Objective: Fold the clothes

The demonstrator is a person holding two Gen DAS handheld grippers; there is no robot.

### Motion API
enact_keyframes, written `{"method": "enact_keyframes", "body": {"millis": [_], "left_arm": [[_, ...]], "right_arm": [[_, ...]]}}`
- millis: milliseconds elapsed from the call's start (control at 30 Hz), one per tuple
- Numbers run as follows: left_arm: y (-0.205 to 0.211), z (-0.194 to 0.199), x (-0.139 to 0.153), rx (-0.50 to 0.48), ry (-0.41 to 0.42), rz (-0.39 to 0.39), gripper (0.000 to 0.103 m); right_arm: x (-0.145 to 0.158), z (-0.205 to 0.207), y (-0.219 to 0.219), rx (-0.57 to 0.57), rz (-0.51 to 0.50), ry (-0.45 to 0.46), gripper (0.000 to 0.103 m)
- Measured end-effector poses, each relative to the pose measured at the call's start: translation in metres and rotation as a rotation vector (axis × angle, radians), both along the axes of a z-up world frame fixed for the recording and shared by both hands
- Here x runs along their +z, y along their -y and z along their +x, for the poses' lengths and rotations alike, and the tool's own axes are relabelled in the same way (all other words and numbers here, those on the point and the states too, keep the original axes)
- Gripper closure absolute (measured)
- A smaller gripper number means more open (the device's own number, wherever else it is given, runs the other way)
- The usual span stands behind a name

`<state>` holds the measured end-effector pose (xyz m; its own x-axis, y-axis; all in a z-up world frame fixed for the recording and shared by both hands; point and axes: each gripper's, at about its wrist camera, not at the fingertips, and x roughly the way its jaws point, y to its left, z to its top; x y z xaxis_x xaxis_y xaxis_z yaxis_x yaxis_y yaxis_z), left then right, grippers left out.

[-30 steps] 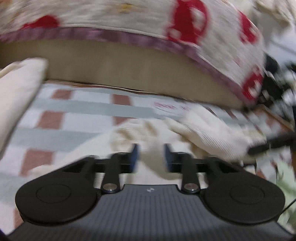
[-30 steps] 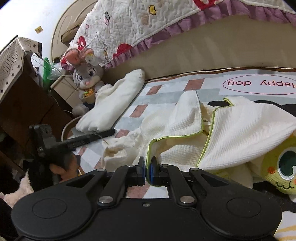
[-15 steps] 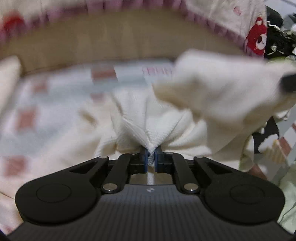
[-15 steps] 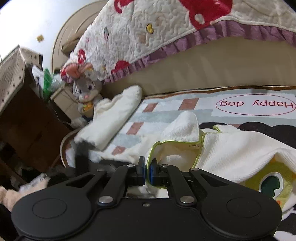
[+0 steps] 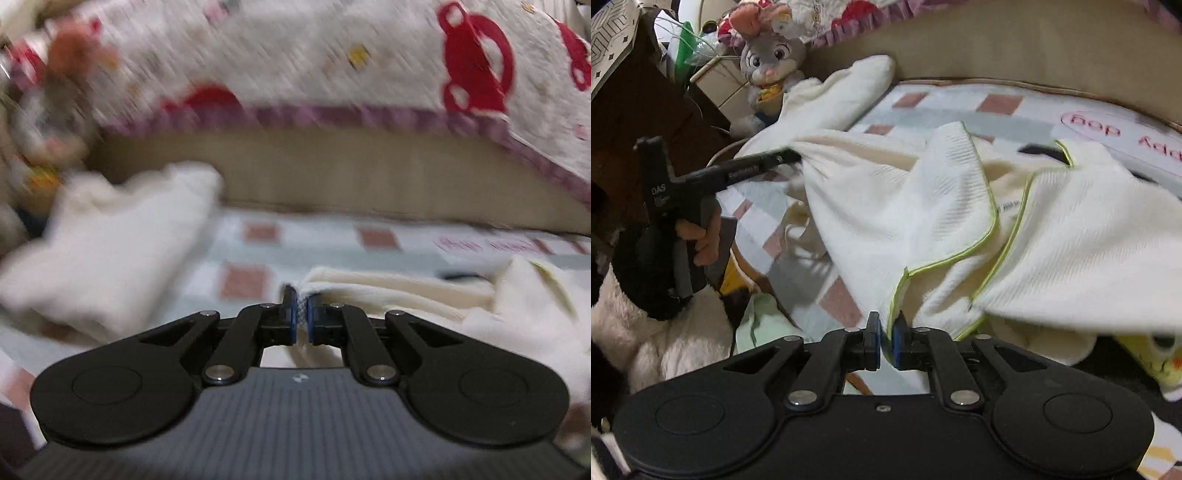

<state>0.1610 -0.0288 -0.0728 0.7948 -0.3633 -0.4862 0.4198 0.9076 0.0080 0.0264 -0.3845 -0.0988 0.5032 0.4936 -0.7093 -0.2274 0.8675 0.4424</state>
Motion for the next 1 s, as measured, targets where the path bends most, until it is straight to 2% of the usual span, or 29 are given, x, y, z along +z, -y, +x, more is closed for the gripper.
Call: {"method": "enact_keyframes", "body": {"millis": [33, 67, 133, 200, 267, 367, 500, 667, 800, 1000], "left_arm": [[-0.002, 0.001, 0.000, 0.006, 0.001, -0.007, 0.100], [-0.003, 0.002, 0.001, 0.012, 0.001, -0.014, 0.100], [-0.007, 0.006, 0.000, 0.009, -0.017, -0.044, 0.100], [-0.007, 0.005, 0.000, -0.003, -0.014, -0.050, 0.100], [-0.006, 0.002, 0.000, -0.011, -0.009, -0.066, 0.100], [-0.008, 0.003, -0.003, -0.025, -0.015, -0.109, 0.100], [-0.003, 0.013, -0.014, -0.019, -0.058, -0.088, 0.100], [0.005, 0.026, -0.033, 0.004, -0.137, -0.035, 0.100], [0.004, 0.032, -0.046, 0.012, -0.194, -0.043, 0.100], [0.002, 0.041, -0.057, 0.003, -0.288, -0.128, 0.100]], "right_arm": [[0.008, -0.001, 0.007, -0.027, 0.005, 0.026, 0.084], [0.016, -0.001, 0.014, -0.054, 0.009, 0.052, 0.068], [0.033, -0.003, 0.035, -0.124, -0.040, 0.104, 0.051], [0.043, 0.002, 0.056, -0.190, -0.146, 0.124, 0.050], [0.042, 0.015, 0.080, -0.243, -0.266, 0.095, 0.047], [0.031, 0.040, 0.113, -0.284, -0.347, 0.030, 0.047], [0.010, 0.076, 0.129, -0.234, -0.341, -0.028, 0.047], [-0.007, 0.095, 0.117, -0.060, -0.356, -0.042, 0.047], [-0.024, 0.114, 0.130, -0.110, -0.281, -0.076, 0.047], [-0.056, 0.131, 0.145, -0.151, -0.189, -0.187, 0.047]]}}
